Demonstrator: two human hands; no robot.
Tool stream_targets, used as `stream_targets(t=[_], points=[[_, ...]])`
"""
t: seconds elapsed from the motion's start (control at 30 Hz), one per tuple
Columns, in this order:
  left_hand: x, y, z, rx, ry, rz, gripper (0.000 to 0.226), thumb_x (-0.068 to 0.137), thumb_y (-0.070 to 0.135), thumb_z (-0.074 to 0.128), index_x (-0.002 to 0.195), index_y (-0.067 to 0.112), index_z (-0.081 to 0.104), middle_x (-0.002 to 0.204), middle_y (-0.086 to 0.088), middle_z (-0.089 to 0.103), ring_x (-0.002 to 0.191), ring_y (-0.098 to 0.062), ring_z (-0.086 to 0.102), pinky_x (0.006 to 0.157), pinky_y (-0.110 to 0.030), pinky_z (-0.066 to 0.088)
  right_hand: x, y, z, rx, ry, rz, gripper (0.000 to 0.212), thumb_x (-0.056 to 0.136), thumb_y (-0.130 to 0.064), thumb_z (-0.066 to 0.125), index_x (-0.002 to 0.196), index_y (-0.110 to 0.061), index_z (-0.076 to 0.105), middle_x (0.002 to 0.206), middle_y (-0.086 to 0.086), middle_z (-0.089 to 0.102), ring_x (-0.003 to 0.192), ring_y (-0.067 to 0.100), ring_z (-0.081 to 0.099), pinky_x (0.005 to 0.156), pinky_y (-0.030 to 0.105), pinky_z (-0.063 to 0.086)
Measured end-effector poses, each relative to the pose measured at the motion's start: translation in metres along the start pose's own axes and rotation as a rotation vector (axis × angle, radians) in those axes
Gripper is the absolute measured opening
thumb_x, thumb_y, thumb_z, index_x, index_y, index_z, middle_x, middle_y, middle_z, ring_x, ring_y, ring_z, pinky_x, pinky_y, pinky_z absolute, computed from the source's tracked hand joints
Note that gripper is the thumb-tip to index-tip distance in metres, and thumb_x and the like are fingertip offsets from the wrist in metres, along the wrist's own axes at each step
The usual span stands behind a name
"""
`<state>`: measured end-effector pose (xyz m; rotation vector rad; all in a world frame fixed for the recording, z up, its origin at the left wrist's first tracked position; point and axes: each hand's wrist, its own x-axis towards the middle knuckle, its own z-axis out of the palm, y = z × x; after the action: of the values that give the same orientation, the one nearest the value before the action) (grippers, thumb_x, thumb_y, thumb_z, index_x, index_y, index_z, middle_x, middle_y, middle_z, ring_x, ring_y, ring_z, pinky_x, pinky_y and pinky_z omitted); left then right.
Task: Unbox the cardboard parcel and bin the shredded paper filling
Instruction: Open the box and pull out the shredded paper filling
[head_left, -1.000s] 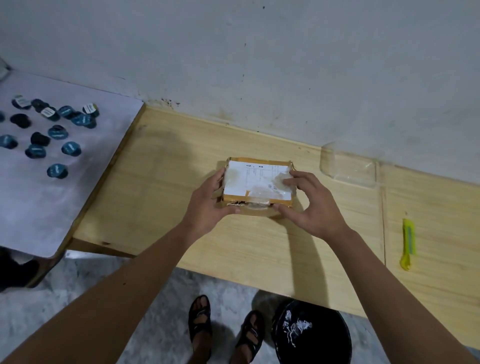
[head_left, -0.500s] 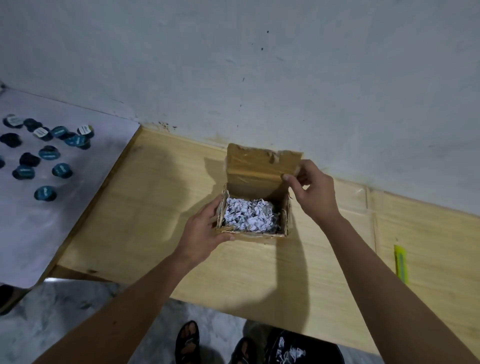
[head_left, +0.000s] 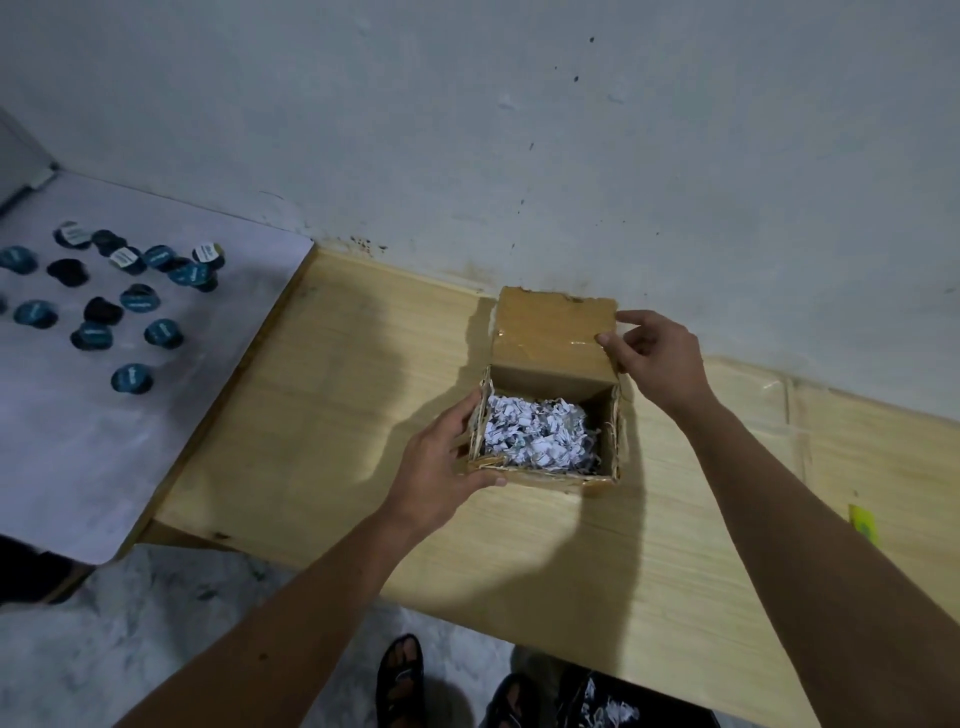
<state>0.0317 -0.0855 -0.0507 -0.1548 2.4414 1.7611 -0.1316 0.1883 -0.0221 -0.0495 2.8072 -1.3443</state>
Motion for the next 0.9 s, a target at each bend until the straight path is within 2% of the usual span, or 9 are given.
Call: stream_targets(t=[0.13, 0.23, 0.3, 0.47, 0.6, 0.7, 0.77, 0.83, 0.9], points=[[0.001, -0.002, 0.001, -0.026, -0.009, -0.006, 0.106, 0.065, 0.012, 0.096, 0.154, 0.034, 0.041, 0.141, 0.019, 0.057, 0.126, 0.018, 0.05, 0.111, -0.025, 0.047, -0.001, 0.006, 0.007, 0.069, -0.015, 0.033, 0.036, 0.088, -0.04, 0.079, 0.118, -0.021, 0.073, 0.083, 0.004, 0.078, 0.072, 0.018, 0.076, 0.079, 0.047, 0.063], [0.0, 0.0, 0.001, -0.024, -0.012, -0.013, 0.106, 0.065, 0.015, 0.096, 0.152, 0.039, 0.041, 0.141, 0.024, 0.055, 0.126, 0.021, 0.048, 0.108, -0.019, 0.047, -0.001, 0.008, 0.008, 0.099, -0.007, 0.028, 0.034, 0.089, -0.039, 0.079, 0.116, -0.02, 0.072, 0.082, 0.005, 0.078, 0.07, 0.019, 0.076, 0.078, 0.048, 0.063], [0.0, 0.0, 0.001, -0.026, -0.017, -0.015, 0.105, 0.066, 0.012, 0.095, 0.152, 0.035, 0.04, 0.137, 0.03, 0.052, 0.122, 0.023, 0.049, 0.105, -0.015, 0.047, -0.002, 0.007, 0.006, 0.088, -0.013, 0.011, 0.035, 0.089, -0.042, 0.078, 0.117, -0.022, 0.072, 0.085, 0.004, 0.077, 0.072, 0.02, 0.076, 0.079, 0.047, 0.063], [-0.001, 0.002, 0.001, -0.045, -0.023, -0.021, 0.106, 0.066, 0.011, 0.094, 0.155, 0.028, 0.04, 0.135, 0.033, 0.051, 0.121, 0.025, 0.049, 0.104, -0.013, 0.047, -0.009, -0.003, -0.008, -0.069, 0.028, -0.115, 0.047, 0.087, -0.048, 0.077, 0.128, -0.028, 0.069, 0.114, 0.0, 0.061, 0.089, 0.015, 0.07, 0.083, 0.021, 0.057], [-0.001, 0.002, 0.002, -0.064, -0.02, -0.023, 0.104, 0.067, 0.006, 0.093, 0.154, 0.026, 0.04, 0.131, 0.034, 0.051, 0.117, 0.028, 0.048, 0.096, -0.004, 0.045, -0.036, -0.028, -0.017, -0.045, 0.046, -0.302, 0.051, 0.083, -0.037, 0.084, 0.13, -0.028, 0.066, 0.122, -0.001, 0.056, 0.099, 0.013, 0.063, 0.086, 0.018, 0.051], [-0.001, 0.002, 0.002, -0.069, -0.017, -0.024, 0.104, 0.067, 0.005, 0.093, 0.154, 0.024, 0.04, 0.133, 0.031, 0.053, 0.118, 0.025, 0.051, 0.095, -0.006, 0.047, -0.063, -0.042, -0.004, 0.023, -0.206, -0.378, 0.056, 0.077, -0.033, 0.09, 0.127, -0.035, 0.065, 0.12, -0.003, 0.062, 0.097, 0.012, 0.066, 0.086, 0.025, 0.057], [-0.001, 0.003, 0.002, -0.075, -0.016, -0.022, 0.104, 0.067, 0.005, 0.093, 0.154, 0.023, 0.04, 0.133, 0.03, 0.054, 0.118, 0.023, 0.052, 0.095, -0.008, 0.049, -0.073, -0.042, 0.009, -0.058, -0.407, -0.34, 0.068, 0.075, -0.046, 0.088, 0.135, -0.032, 0.061, 0.128, -0.006, 0.059, 0.106, 0.011, 0.065, 0.095, 0.032, 0.056], [-0.002, 0.003, 0.002, -0.078, -0.009, -0.022, 0.103, 0.067, 0.004, 0.093, 0.154, 0.023, 0.041, 0.133, 0.029, 0.055, 0.119, 0.021, 0.054, 0.095, -0.011, 0.05, -0.074, -0.035, 0.02, -0.246, -0.485, -0.325, 0.082, 0.073, -0.055, 0.085, 0.144, -0.029, 0.053, 0.135, -0.007, 0.053, 0.119, 0.014, 0.059, 0.102, 0.039, 0.052], [-0.002, 0.003, 0.003, -0.077, -0.003, -0.02, 0.104, 0.067, 0.004, 0.093, 0.155, 0.023, 0.042, 0.135, 0.026, 0.057, 0.121, 0.016, 0.055, 0.097, -0.017, 0.053, -0.073, -0.034, 0.028, -0.385, -0.518, -0.321, 0.089, 0.072, -0.053, 0.084, 0.15, -0.029, 0.045, 0.141, -0.006, 0.048, 0.126, 0.017, 0.054, 0.104, 0.039, 0.049]])
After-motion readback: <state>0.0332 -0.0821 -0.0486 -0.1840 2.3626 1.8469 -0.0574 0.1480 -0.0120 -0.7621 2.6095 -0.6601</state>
